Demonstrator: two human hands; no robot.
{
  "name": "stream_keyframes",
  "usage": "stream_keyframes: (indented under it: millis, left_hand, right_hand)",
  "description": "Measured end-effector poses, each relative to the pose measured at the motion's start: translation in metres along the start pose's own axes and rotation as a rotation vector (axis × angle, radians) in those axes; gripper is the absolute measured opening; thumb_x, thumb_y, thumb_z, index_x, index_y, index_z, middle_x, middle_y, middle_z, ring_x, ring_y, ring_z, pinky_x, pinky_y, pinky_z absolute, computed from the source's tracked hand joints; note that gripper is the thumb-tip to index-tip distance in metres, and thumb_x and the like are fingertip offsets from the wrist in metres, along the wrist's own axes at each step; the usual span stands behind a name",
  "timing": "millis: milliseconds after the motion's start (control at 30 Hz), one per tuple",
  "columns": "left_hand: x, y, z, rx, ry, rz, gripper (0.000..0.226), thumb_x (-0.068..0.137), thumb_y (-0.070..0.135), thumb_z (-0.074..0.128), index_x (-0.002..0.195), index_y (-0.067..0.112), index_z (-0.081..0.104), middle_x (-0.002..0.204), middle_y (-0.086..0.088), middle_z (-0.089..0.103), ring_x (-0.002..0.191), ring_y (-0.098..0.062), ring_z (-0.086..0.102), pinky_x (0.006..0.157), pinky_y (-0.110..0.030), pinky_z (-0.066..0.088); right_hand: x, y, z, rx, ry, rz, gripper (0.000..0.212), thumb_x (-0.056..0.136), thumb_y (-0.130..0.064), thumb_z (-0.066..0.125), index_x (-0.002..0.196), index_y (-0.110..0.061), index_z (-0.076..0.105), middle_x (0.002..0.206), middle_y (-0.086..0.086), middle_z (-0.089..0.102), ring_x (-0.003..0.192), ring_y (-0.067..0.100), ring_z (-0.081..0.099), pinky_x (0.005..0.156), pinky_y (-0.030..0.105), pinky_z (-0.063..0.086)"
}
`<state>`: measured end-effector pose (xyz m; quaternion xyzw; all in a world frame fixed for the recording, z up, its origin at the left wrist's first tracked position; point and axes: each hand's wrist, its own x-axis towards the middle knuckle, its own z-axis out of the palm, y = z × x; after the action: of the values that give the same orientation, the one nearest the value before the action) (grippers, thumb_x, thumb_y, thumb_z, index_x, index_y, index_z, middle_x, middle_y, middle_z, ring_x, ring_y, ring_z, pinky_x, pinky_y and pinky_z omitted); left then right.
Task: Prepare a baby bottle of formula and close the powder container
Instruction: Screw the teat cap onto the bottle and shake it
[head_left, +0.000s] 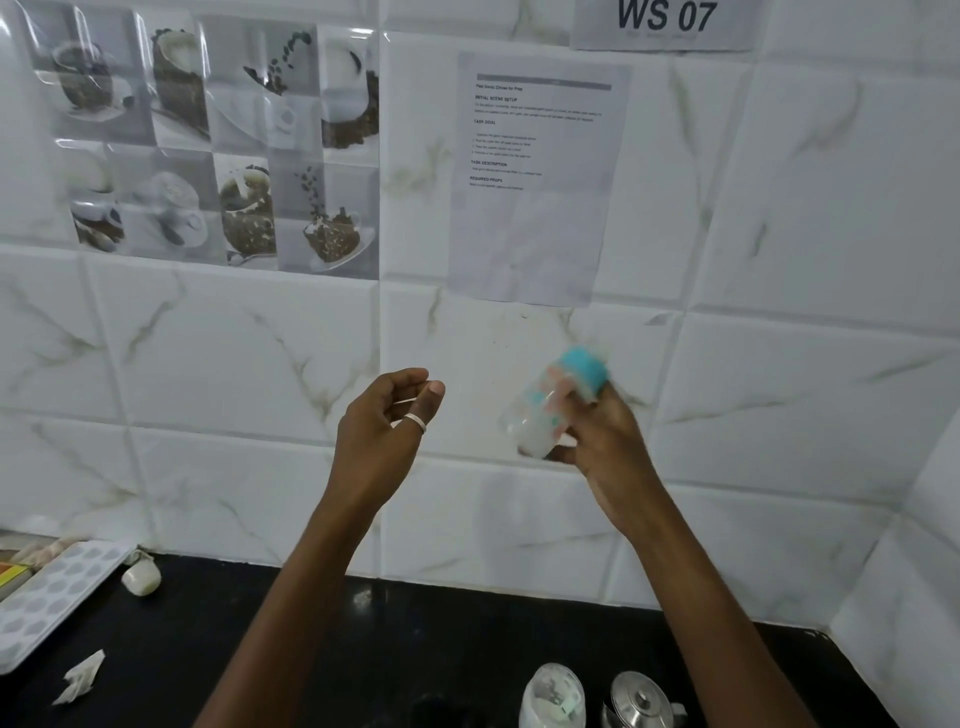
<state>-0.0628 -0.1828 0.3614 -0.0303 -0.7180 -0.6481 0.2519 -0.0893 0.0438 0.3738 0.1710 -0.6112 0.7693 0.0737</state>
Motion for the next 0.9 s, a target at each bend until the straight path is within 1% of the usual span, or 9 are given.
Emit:
stream_keyframes:
  millis: [67,200,300,367,467,533,667,833,900]
  left_hand:
    - [0.0,0.0,-0.001,0.003,-0.004,0.003,0.02,0.094,0.049,0.071,0.112,0.041,0.067,0.112,0.014,0.075,0.108,-0.008,0.072,0.101,-0.043,0.057]
    - [-0.001,0.002,-0.001,0.007,0.005,0.004,0.022,0.094,0.049,0.07,0.114,0.04,0.067,0.112,0.014,0.075,0.109,-0.008,0.071,0.101,-0.043,0.058]
    - [-0.002,0.002,-0.001,0.002,0.0,0.003,0.021,0.094,0.049,0.07,0.113,0.041,0.067,0.112,0.015,0.075,0.108,-0.007,0.072,0.101,-0.043,0.058]
    - [-0.002,0.002,-0.002,0.002,0.0,0.001,0.021,0.094,0.049,0.07,0.113,0.04,0.067,0.112,0.015,0.075,0.108,-0.007,0.072,0.102,-0.043,0.057]
    - [-0.002,0.003,-0.001,0.006,0.006,-0.003,0.026,0.094,0.049,0.07,0.116,0.037,0.068,0.112,0.014,0.075,0.108,-0.008,0.071,0.102,-0.043,0.057]
    - [-0.003,0.003,-0.001,0.013,0.008,-0.002,0.027,0.094,0.049,0.069,0.117,0.036,0.068,0.112,0.013,0.075,0.108,-0.008,0.072,0.102,-0.043,0.057]
    - [-0.004,0.002,-0.002,0.012,0.002,-0.002,0.024,0.094,0.049,0.07,0.115,0.038,0.067,0.111,0.014,0.075,0.107,-0.006,0.072,0.101,-0.042,0.058]
    - [-0.002,0.002,-0.001,0.027,0.009,0.0,0.027,0.095,0.049,0.069,0.118,0.036,0.067,0.113,0.013,0.075,0.109,-0.009,0.071,0.101,-0.043,0.058]
    - [-0.002,0.002,0.0,0.027,0.002,0.0,0.027,0.094,0.049,0.069,0.119,0.036,0.067,0.114,0.013,0.075,0.109,-0.009,0.071,0.101,-0.043,0.058]
  right_hand:
    - [0.002,-0.001,0.0,0.134,0.083,-0.015,0.046,0.086,-0.044,0.07,0.125,-0.024,0.058,0.111,-0.001,0.074,0.108,0.026,0.072,0.075,0.051,0.063]
    - [-0.004,0.004,0.001,-0.173,-0.099,0.016,0.053,0.081,-0.051,0.076,0.124,-0.026,0.058,0.11,-0.008,0.074,0.111,0.019,0.07,0.073,0.038,0.063]
    - [-0.001,0.001,-0.003,0.044,0.021,0.005,0.047,0.09,-0.042,0.073,0.129,-0.022,0.058,0.117,0.002,0.073,0.11,0.026,0.072,0.075,0.049,0.063]
    - [0.0,0.0,-0.003,0.15,0.071,-0.012,0.048,0.087,-0.044,0.07,0.128,-0.023,0.056,0.111,0.0,0.075,0.108,0.026,0.073,0.074,0.05,0.063]
    - [-0.006,0.007,0.001,-0.132,-0.086,0.046,0.063,0.074,-0.057,0.078,0.124,-0.026,0.058,0.105,-0.01,0.075,0.108,0.021,0.071,0.071,0.038,0.063]
    - [-0.008,0.011,0.0,-0.185,-0.112,0.051,0.065,0.069,-0.06,0.08,0.122,-0.027,0.059,0.106,-0.011,0.074,0.108,0.02,0.071,0.071,0.037,0.063]
    - [-0.001,0.007,-0.005,0.22,0.129,0.004,0.054,0.083,-0.045,0.073,0.13,-0.021,0.057,0.116,0.006,0.073,0.107,0.027,0.073,0.074,0.052,0.063]
    - [-0.008,0.014,0.0,-0.195,-0.087,0.06,0.059,0.072,-0.054,0.081,0.12,-0.029,0.06,0.105,-0.011,0.073,0.109,0.025,0.07,0.07,0.037,0.063]
    - [-0.007,0.011,-0.002,-0.11,-0.032,0.033,0.053,0.075,-0.047,0.077,0.121,-0.026,0.061,0.107,-0.007,0.074,0.108,0.026,0.071,0.07,0.041,0.063]
